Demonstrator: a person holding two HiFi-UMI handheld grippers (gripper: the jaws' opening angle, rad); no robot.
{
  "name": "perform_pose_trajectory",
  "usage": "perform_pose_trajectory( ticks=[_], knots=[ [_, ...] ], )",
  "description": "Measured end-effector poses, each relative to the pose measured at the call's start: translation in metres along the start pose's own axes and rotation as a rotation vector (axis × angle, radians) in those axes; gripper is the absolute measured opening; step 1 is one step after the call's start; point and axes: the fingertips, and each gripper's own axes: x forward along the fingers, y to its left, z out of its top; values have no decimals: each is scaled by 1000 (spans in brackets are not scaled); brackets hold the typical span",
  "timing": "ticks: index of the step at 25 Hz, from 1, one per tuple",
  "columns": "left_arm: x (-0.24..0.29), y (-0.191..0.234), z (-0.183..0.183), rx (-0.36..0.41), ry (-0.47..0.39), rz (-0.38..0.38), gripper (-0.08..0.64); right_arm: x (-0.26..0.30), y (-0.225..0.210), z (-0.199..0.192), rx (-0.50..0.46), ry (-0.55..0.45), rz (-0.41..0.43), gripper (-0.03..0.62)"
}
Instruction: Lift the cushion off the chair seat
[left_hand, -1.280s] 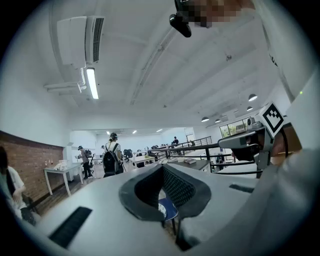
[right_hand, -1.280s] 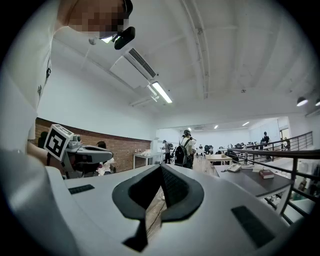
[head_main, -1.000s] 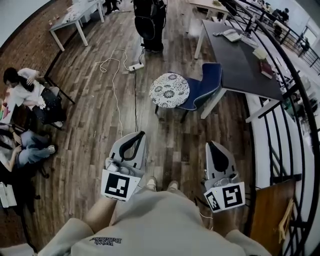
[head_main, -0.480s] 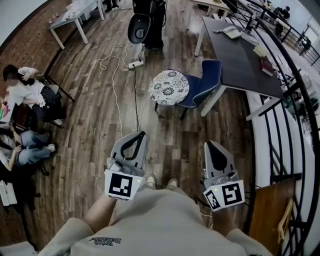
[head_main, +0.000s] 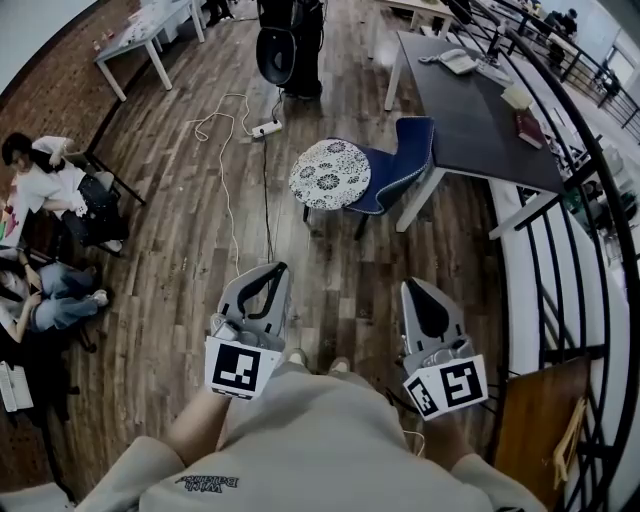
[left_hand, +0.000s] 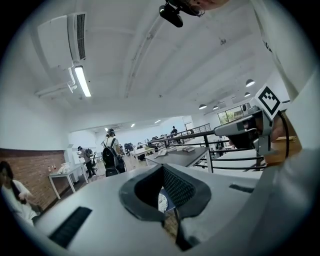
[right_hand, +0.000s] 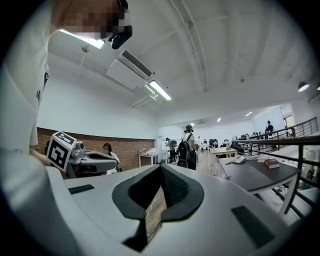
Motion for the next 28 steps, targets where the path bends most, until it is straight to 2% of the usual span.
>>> perform_pose_trajectory(
  ticks=[8,14,22,28],
  knots=[
    [3,-13,1,-18,23,41,5,-12,-22,-6,-2,-4,1,3],
    [4,-29,4,10,30,62,5,-29,-38,-21,7,15,-1,3],
    [18,-44,-2,-39,34,37,5,-32,-53,-27,2,16,-12,3],
    [43,-33,-18,-68,19,49,5,-14,-65,-37,-30,9,-13,3]
  ],
)
